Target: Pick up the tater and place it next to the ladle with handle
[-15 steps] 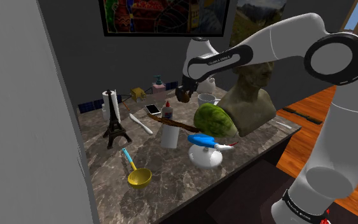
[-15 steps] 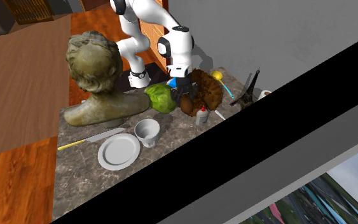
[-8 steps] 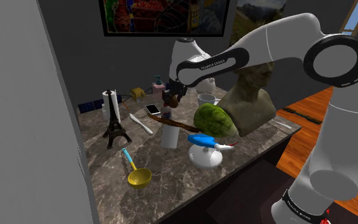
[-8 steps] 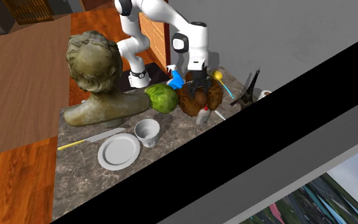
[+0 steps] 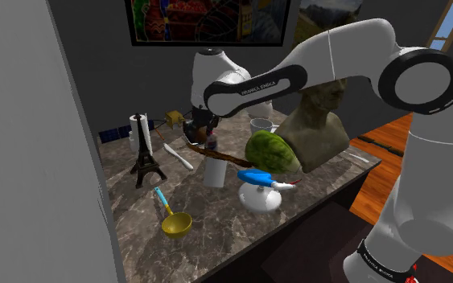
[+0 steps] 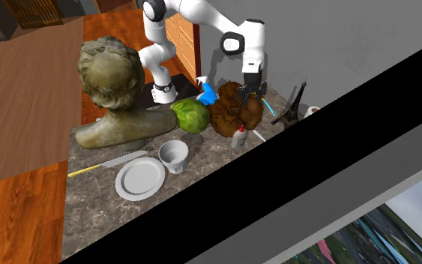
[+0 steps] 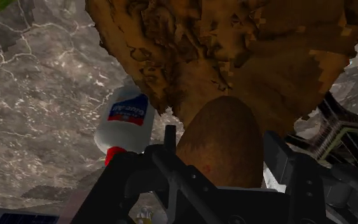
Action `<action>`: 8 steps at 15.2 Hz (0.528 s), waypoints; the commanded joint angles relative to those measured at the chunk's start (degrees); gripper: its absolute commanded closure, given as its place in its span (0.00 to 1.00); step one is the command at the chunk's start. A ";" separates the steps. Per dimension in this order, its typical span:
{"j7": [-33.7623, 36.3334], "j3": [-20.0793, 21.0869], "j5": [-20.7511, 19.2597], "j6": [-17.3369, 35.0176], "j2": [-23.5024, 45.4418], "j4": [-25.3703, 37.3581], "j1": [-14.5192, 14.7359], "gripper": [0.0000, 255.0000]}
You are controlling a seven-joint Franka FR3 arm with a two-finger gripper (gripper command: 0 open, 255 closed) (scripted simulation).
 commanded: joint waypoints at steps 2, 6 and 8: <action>3.83 0.98 -1.44 -2.31 2.91 4.37 2.75 1.00; 8.43 2.05 -3.25 -5.52 6.98 10.43 6.59 1.00; 9.52 2.15 -3.73 -5.60 8.10 11.36 7.45 1.00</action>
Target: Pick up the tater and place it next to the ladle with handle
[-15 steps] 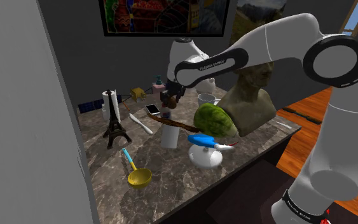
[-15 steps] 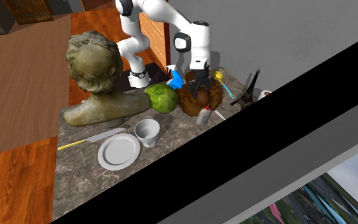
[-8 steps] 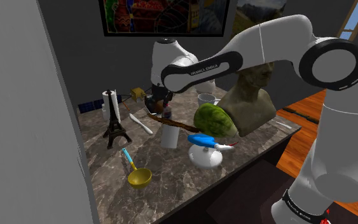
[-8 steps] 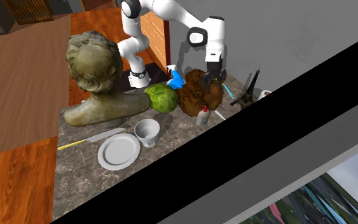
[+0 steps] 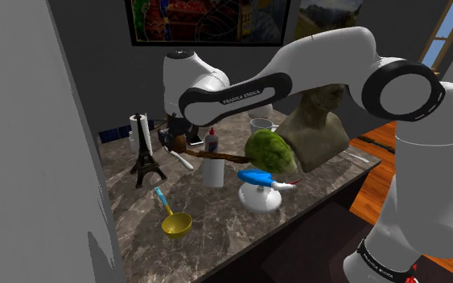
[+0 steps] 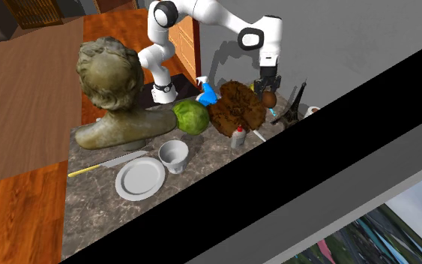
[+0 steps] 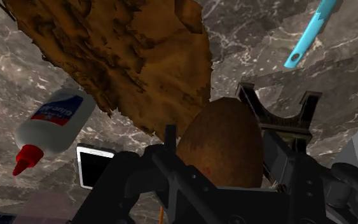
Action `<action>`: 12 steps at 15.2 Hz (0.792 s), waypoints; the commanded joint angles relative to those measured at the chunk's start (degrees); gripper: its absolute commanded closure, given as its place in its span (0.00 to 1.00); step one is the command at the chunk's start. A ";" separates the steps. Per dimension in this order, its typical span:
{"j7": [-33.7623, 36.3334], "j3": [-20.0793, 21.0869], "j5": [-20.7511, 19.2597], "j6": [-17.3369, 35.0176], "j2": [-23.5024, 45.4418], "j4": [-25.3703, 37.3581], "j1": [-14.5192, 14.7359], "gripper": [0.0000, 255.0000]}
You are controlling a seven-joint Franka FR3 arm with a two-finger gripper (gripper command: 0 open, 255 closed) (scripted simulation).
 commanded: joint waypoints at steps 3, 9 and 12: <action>1.21 -0.12 -0.73 1.46 1.60 -0.08 0.54 1.00; 2.52 -0.50 -1.72 5.27 2.95 -2.69 0.60 1.00; 3.20 -0.74 -2.28 7.10 3.77 -3.79 0.67 1.00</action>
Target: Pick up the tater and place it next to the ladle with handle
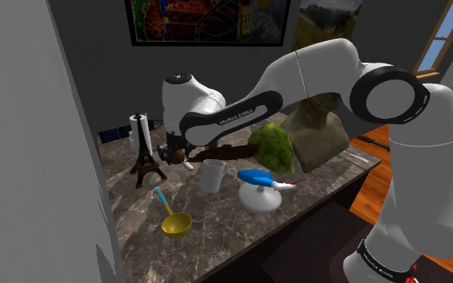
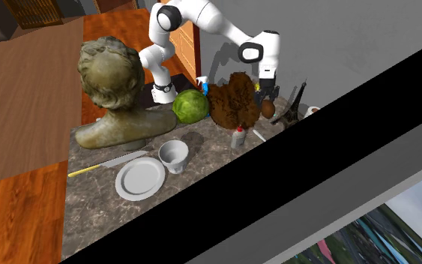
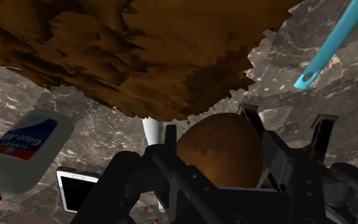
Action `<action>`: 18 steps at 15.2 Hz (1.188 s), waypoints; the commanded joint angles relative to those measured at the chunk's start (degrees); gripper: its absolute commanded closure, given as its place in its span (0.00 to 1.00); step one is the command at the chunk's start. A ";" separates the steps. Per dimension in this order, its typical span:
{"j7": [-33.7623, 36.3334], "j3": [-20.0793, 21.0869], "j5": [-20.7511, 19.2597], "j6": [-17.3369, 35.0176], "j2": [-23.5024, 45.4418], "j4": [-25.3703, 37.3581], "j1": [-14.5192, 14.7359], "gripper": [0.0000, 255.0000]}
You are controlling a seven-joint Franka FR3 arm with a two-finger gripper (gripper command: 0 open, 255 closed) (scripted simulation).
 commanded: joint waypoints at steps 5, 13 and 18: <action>1.42 -0.53 -1.18 3.64 1.77 -2.09 0.17 1.00; 3.02 -1.22 -2.59 7.32 4.15 -3.56 0.50 1.00; 3.01 -1.24 -2.58 7.32 4.15 -3.56 0.51 1.00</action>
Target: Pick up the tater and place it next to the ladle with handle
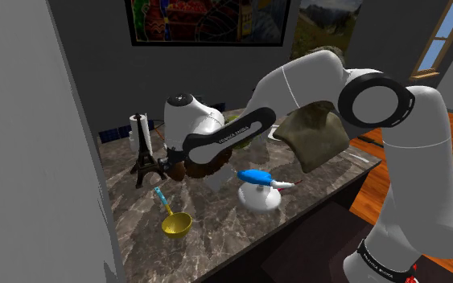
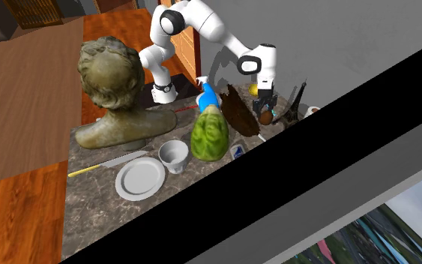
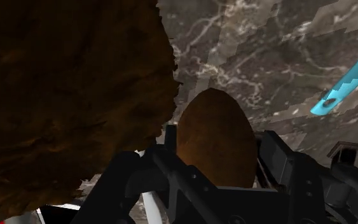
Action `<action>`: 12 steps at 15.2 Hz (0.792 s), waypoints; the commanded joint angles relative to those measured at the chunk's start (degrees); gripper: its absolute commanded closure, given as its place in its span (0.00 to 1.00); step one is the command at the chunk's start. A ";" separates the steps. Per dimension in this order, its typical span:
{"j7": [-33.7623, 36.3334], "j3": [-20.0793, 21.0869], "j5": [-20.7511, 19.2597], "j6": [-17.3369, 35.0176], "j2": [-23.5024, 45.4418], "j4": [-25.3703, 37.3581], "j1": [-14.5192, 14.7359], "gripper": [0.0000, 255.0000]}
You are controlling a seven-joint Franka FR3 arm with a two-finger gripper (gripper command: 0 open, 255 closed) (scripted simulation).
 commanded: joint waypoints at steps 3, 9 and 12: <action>-0.19 -0.12 0.08 -0.46 0.90 -0.08 -0.11 0.00; -0.58 0.58 1.00 -2.71 -2.21 -0.93 -0.08 0.00; -1.06 1.11 1.83 -4.90 -4.47 -0.99 -0.02 0.00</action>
